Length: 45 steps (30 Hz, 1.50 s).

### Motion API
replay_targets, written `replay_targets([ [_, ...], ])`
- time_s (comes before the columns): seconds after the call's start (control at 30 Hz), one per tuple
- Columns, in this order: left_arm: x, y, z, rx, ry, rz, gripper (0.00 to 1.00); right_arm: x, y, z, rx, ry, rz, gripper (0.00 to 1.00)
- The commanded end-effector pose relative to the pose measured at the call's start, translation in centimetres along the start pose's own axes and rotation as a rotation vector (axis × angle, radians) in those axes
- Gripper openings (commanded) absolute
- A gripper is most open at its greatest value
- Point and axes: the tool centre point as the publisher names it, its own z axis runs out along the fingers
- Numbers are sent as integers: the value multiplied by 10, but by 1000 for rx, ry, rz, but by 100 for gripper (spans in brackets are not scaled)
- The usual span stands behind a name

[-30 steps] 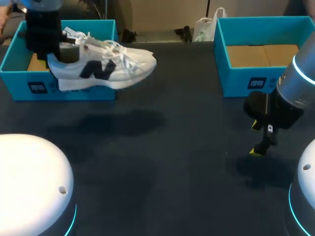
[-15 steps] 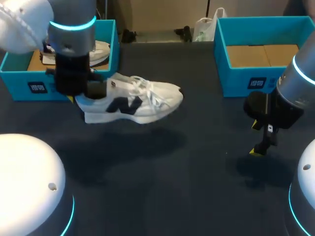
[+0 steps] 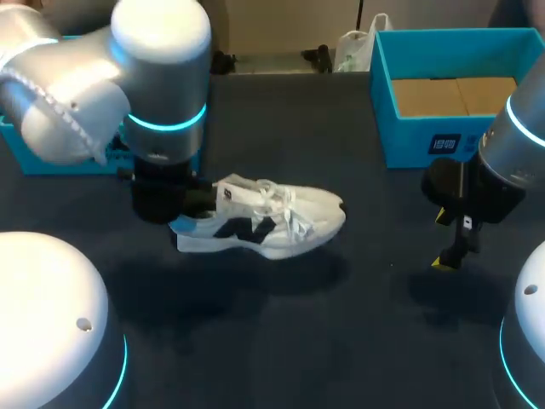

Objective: Take the shoe out of the shoebox, open the shoe tongue, remove and reinsert the insole, then place the shoe into the shoebox

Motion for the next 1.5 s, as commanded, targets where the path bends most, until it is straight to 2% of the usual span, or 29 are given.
replay_targets([
  [0.03,-18,-15,17,-26,11,12,0,1,0,0,1,-2,0,100],
  [0.3,-38,-31,40,24,24,50,0,1,0,0,1,-2,0,100],
  [0.83,-68,-49,69,40,44,70,0,1,0,0,1,-2,0,100],
  [1.5,-84,-49,84,35,50,87,0,1,0,0,1,-2,0,100],
])
